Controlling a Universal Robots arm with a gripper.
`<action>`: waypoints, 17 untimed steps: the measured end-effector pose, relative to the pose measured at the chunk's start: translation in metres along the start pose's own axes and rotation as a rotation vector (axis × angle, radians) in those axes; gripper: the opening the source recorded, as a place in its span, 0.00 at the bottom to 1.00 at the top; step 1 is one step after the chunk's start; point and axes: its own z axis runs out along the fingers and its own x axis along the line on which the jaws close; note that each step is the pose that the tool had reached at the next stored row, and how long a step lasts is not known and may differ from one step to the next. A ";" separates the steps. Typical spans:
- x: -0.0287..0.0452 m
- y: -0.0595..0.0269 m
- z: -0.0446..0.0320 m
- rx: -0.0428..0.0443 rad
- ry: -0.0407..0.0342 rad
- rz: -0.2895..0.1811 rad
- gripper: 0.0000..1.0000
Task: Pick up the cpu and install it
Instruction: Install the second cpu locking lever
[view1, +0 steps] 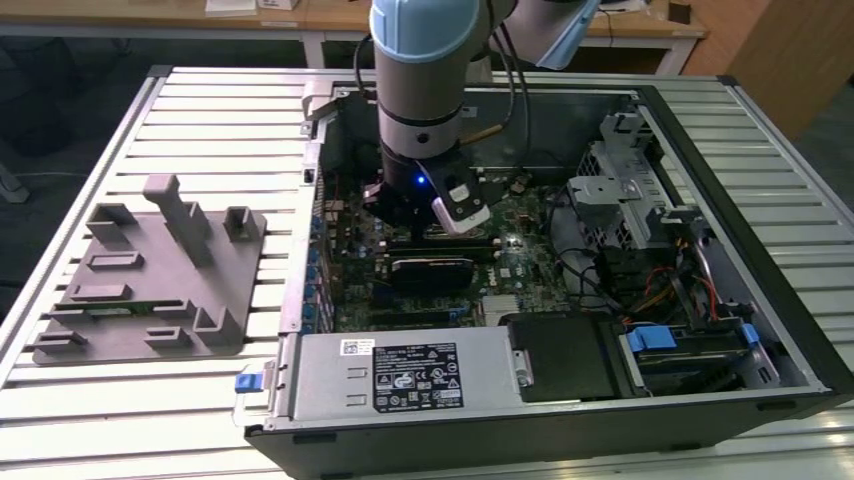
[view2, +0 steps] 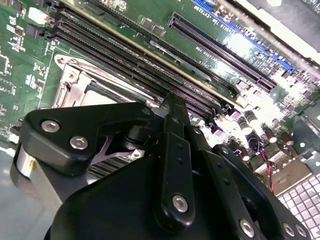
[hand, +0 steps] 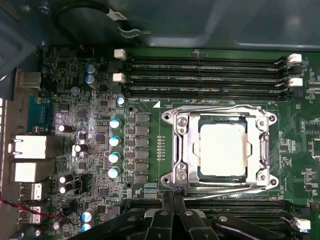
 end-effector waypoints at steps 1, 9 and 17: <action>0.0003 -0.0001 0.0006 -0.0030 0.0000 0.000 0.11; 0.0011 -0.0004 0.0044 -0.0450 -0.0002 -0.001 0.11; 0.0013 -0.0009 0.0076 -0.0493 0.0004 -0.001 0.11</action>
